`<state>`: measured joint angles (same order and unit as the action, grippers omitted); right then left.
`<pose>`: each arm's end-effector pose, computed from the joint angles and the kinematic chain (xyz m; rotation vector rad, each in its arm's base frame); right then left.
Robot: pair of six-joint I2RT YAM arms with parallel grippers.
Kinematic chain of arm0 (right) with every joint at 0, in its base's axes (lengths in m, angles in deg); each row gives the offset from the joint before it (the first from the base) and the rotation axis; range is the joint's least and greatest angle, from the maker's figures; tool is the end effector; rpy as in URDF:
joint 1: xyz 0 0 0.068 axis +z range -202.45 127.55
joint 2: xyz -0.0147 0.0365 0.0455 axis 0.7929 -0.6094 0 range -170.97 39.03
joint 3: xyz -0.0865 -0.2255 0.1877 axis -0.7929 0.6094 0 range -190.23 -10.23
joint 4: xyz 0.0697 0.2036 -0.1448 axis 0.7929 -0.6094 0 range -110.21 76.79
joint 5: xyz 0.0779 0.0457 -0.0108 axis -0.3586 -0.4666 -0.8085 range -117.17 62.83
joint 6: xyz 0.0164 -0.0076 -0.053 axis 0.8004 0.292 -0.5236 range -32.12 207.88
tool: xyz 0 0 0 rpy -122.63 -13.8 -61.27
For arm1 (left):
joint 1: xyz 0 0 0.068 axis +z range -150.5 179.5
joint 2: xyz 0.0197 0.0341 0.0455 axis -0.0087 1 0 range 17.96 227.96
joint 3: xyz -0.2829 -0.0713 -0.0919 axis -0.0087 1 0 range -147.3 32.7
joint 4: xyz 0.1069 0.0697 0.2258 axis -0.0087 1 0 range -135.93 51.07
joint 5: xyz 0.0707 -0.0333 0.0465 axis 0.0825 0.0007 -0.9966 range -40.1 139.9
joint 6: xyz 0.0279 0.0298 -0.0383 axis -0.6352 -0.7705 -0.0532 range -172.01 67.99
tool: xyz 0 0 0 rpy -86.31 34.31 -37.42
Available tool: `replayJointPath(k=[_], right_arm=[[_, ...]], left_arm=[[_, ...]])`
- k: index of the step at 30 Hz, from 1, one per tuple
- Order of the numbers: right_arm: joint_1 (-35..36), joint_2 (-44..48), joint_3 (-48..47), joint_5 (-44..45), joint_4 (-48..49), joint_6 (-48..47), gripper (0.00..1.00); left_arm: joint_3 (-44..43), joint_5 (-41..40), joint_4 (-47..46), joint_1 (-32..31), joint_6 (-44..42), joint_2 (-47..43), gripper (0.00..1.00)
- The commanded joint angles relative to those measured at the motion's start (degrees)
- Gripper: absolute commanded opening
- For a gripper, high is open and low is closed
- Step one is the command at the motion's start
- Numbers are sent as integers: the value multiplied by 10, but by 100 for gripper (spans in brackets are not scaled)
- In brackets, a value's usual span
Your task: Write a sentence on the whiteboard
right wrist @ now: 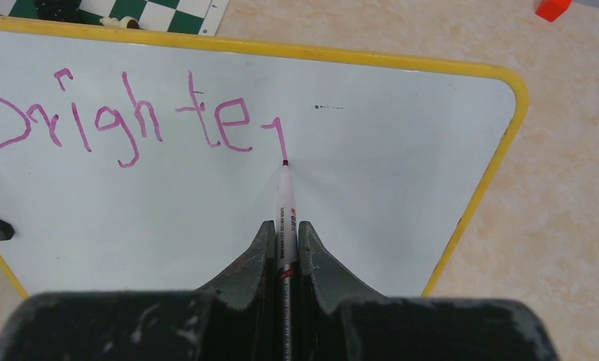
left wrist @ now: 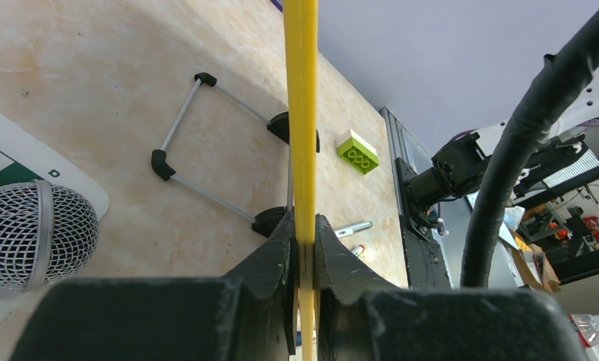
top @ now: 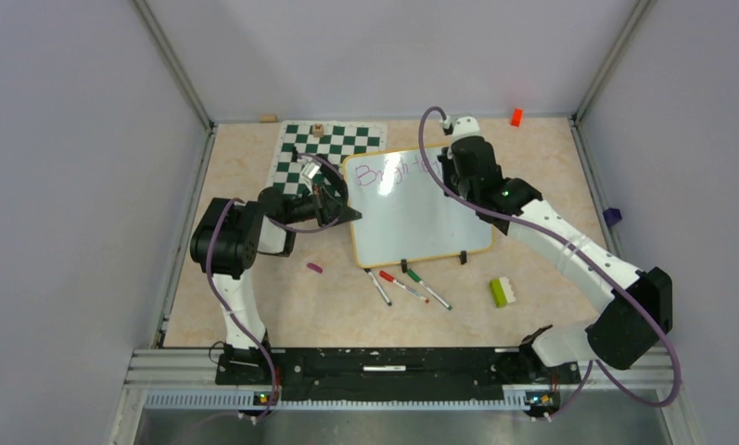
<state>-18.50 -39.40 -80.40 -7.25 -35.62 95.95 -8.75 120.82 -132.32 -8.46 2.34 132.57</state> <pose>0.2596 0.1589 0.3737 -0.2607 2.0555 0.0832 0.3477 -0.0856 0.1893 0.5640 1.6601 -1.6462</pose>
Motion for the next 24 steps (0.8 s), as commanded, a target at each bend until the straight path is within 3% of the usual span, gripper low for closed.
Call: replayJointPath(k=[1, 14, 24], right_arm=[[-10, -10, -32, 16, 5, -2, 0], [-30, -35, -65, 57, 18, 2, 0], [-31, 40, -31, -10, 27, 10, 0]], left_arm=[[3, 16, -46, -3, -9, -29, 0], [1, 17, -41, -3, -11, -28, 0], [1, 18, -40, -3, -11, -29, 0]])
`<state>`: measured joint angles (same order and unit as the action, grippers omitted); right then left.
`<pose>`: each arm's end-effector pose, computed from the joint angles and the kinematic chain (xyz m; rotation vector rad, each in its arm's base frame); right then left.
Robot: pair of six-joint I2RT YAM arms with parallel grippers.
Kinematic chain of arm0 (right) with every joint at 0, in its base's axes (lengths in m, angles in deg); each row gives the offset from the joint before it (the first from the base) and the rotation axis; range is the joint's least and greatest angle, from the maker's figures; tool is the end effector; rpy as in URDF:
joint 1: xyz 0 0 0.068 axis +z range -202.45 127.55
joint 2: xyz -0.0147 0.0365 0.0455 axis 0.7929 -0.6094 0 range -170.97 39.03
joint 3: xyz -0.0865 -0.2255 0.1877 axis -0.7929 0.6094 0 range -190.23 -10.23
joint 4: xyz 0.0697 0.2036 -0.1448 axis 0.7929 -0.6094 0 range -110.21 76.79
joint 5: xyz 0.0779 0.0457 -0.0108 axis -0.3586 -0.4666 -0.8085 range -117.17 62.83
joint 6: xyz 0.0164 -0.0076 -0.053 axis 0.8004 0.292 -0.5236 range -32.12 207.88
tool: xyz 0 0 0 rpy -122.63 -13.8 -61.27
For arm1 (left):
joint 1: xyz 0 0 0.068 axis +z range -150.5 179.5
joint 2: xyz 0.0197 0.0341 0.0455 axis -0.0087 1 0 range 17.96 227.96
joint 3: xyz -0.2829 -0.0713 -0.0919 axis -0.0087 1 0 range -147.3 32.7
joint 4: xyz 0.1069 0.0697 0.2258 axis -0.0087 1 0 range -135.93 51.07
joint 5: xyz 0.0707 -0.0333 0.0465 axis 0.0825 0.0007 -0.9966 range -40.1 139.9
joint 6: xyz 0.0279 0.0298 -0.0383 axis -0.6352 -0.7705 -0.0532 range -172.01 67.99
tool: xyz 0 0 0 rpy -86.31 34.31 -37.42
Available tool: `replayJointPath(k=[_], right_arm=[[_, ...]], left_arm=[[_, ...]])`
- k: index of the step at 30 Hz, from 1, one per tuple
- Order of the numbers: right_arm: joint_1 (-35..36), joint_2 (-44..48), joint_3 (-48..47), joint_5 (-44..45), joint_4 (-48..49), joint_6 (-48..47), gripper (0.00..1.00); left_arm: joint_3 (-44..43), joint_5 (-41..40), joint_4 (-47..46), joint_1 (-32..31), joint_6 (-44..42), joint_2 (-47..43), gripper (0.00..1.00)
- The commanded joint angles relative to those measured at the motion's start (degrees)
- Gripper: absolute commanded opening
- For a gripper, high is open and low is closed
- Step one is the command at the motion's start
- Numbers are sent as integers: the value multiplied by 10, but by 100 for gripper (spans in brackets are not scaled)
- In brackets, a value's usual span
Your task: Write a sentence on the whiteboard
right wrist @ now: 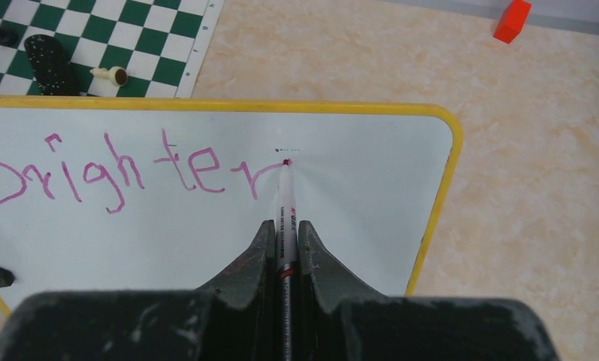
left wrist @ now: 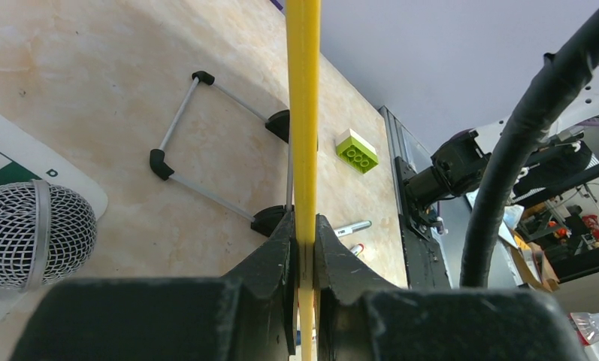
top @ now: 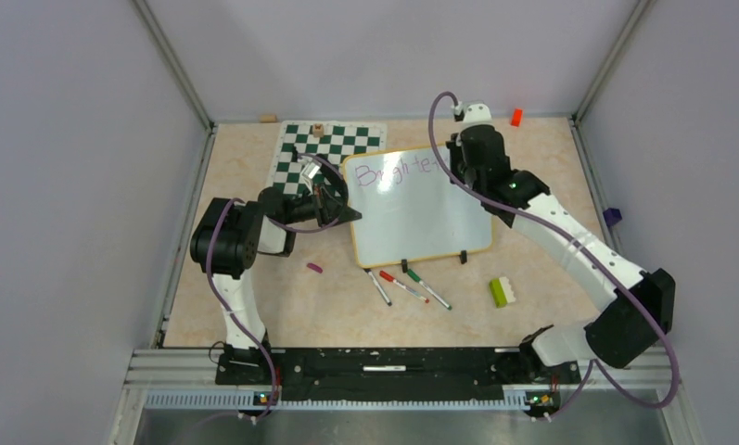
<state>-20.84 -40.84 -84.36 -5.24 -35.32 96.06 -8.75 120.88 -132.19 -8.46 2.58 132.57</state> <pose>0.2736 0.1514 0.3910 -0.1779 2.0114 0.0461 0.3477 -0.0856 0.1891 0.5604 1.6644 -1.6507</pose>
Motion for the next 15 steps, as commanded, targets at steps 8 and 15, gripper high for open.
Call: replayJointPath(k=[8, 15], right_arm=[[-8, 103, 37, -107, 22, 22, 0], [-7, 131, 45, -119, 5, 24, 0]], left_arm=[[-18, 33, -26, 0, -9, -25, 0], [-29, 36, -45, 0, 18, -25, 0]])
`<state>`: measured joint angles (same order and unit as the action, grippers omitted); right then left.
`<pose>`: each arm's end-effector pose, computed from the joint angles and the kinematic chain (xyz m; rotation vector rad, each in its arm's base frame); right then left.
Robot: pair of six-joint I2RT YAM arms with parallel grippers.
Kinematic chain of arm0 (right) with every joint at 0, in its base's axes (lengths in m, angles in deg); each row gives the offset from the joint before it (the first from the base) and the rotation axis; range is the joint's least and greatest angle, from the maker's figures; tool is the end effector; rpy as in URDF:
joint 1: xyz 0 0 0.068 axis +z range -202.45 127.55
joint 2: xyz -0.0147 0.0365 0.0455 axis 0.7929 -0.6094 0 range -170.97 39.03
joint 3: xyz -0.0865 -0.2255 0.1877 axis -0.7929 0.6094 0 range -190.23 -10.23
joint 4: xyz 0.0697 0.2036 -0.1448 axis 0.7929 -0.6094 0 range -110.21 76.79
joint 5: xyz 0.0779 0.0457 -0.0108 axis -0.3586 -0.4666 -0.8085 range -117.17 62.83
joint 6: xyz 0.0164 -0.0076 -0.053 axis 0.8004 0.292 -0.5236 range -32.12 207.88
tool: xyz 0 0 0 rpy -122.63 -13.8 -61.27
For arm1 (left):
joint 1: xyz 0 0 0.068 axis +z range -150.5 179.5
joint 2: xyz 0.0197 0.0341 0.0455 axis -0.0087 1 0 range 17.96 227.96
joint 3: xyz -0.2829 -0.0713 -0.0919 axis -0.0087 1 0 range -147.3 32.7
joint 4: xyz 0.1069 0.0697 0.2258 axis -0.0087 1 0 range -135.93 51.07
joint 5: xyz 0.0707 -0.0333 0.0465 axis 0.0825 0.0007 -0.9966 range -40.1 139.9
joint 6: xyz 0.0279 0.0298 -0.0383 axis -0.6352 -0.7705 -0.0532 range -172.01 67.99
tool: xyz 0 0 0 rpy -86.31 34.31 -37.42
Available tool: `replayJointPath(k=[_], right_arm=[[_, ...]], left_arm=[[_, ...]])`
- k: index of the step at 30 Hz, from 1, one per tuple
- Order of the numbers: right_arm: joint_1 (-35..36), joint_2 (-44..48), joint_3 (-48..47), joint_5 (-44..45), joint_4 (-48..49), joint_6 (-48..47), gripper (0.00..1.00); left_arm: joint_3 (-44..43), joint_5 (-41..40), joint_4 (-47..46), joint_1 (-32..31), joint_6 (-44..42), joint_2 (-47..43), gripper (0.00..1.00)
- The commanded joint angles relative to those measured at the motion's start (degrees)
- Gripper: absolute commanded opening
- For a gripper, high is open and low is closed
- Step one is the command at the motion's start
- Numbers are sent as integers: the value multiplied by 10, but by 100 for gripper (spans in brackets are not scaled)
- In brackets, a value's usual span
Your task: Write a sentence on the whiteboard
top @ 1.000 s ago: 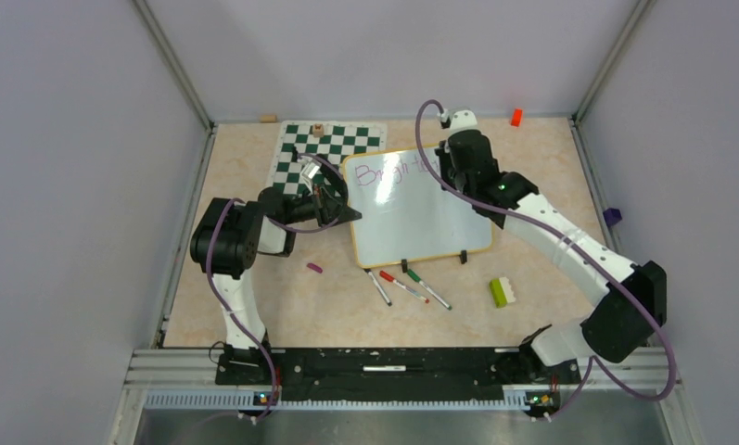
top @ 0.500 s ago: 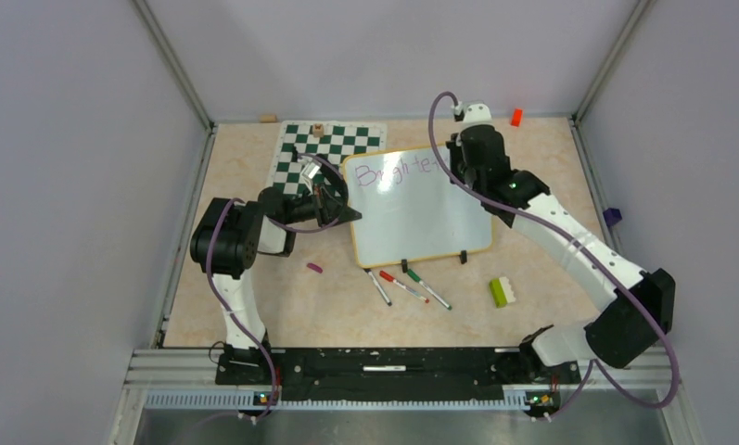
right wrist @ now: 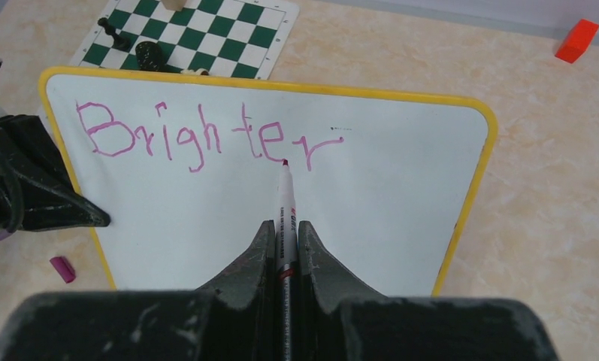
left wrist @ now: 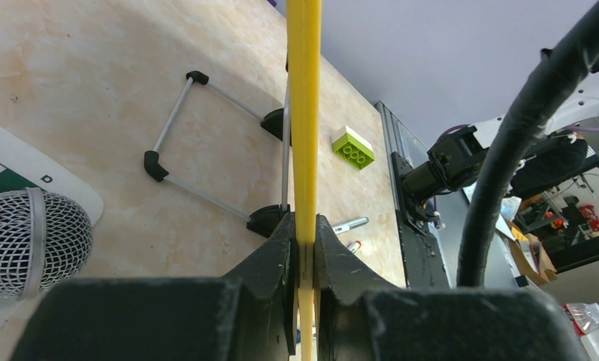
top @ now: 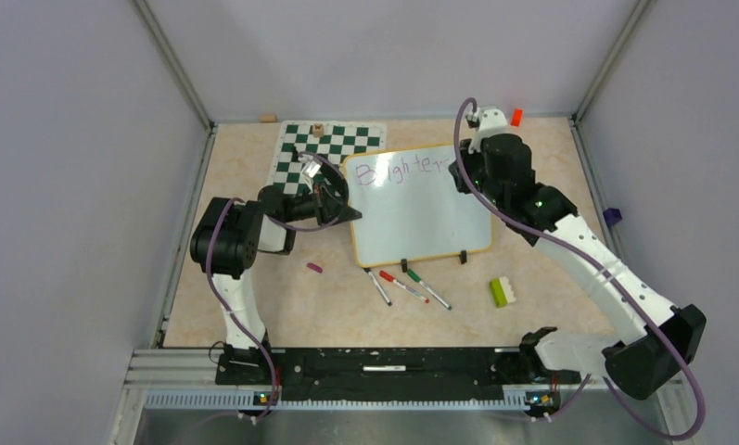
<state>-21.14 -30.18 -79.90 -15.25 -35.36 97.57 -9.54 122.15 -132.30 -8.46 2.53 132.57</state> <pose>0.2267 0.1285 0.4128 -0.2295 1.9369 0.2722 0.3495 -0.0861 0.1920 0.5943 1.6542 -1.6544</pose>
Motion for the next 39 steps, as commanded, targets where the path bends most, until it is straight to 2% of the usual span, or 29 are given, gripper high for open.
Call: replayJointPath(k=[1, 10, 17, 22, 31, 39], right_arm=[[-4, 28, 1, -23, 5, 10, 0], [-4, 36, 2, -29, 4, 32, 0], [25, 30, 25, -46, 29, 63, 0], [86, 23, 44, 12, 51, 68, 0], [197, -16, 47, 137, 84, 53, 0], [244, -65, 30, 178, 94, 53, 0]], left_arm=[[-23, 25, -54, -1, 28, -23, 0], [-31, 23, -61, 2, 26, -15, 0], [-4, -3, -24, 8, -26, -43, 0], [5, -11, 12, 8, -59, -57, 0], [6, -11, -2, 8, -48, -54, 0], [5, -10, -3, 8, -45, -53, 0]])
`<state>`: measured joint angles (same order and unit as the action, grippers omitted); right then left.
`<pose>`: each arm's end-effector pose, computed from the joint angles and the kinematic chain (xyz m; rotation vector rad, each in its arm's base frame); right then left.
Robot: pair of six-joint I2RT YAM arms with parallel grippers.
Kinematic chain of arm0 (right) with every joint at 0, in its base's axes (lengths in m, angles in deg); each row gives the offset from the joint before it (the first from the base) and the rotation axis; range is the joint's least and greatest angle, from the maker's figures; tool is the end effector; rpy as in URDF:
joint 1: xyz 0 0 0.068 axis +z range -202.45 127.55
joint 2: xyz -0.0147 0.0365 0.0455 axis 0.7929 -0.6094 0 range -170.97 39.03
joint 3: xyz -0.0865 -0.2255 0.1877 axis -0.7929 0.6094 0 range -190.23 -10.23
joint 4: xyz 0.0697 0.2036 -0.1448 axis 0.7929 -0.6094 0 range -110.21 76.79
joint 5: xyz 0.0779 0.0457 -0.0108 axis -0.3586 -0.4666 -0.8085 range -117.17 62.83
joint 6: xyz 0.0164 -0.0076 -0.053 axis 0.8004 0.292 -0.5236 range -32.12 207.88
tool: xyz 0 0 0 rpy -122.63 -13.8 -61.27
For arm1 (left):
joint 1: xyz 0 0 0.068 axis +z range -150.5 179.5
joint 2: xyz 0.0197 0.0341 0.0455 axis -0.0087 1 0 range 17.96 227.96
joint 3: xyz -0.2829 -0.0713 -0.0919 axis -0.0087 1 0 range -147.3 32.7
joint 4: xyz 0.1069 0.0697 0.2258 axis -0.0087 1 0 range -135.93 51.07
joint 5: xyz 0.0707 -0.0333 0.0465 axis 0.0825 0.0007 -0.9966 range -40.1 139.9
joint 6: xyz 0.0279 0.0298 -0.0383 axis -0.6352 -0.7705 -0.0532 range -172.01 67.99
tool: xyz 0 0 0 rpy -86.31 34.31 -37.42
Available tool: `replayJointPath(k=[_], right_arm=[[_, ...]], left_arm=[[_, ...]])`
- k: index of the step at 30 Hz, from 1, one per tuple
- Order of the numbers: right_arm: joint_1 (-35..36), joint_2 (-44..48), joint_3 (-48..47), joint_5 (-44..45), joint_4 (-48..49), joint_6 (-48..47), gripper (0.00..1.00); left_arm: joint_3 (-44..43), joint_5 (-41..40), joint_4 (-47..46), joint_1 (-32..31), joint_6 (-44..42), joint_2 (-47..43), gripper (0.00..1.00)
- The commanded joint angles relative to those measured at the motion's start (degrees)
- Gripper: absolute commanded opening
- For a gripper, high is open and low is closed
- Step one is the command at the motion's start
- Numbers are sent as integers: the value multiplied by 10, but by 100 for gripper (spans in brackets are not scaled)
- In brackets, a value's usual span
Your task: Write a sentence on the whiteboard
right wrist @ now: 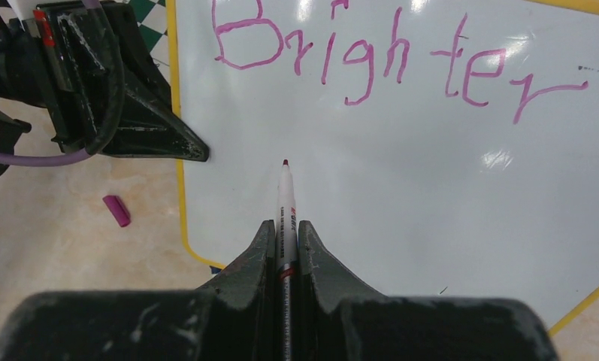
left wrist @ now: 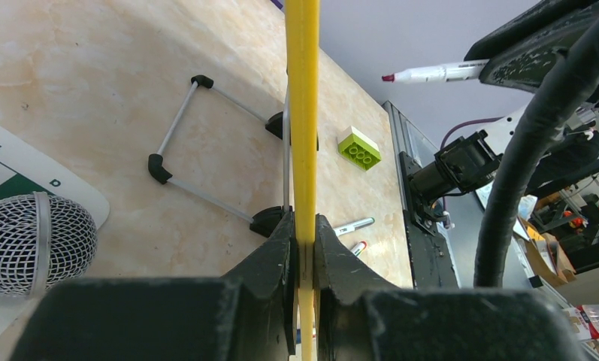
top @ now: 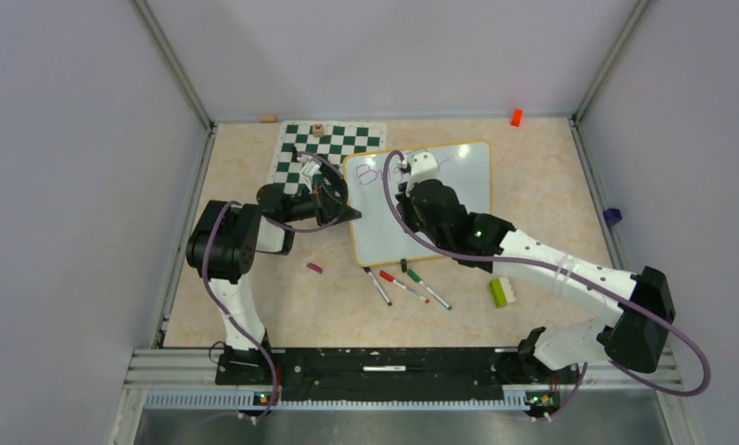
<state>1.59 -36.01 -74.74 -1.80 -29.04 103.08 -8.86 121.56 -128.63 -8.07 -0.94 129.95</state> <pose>0.1839 0.2253 0.3677 -0.3974 1.9588 0.3313 0.3457 -0.0830 0.1995 0.6023 1.6452 -1.6144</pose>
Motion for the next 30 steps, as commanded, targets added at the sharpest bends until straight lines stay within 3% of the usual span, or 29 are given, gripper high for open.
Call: replayJointPath(k=[1, 30], right_arm=[[20, -10, -21, 47, 35, -1, 0], [26, -82, -45, 25, 84, -30, 0]], left_arm=[[-2, -4, -40, 4, -10, -25, 0], [-16, 3, -101, 11, 47, 3, 0]])
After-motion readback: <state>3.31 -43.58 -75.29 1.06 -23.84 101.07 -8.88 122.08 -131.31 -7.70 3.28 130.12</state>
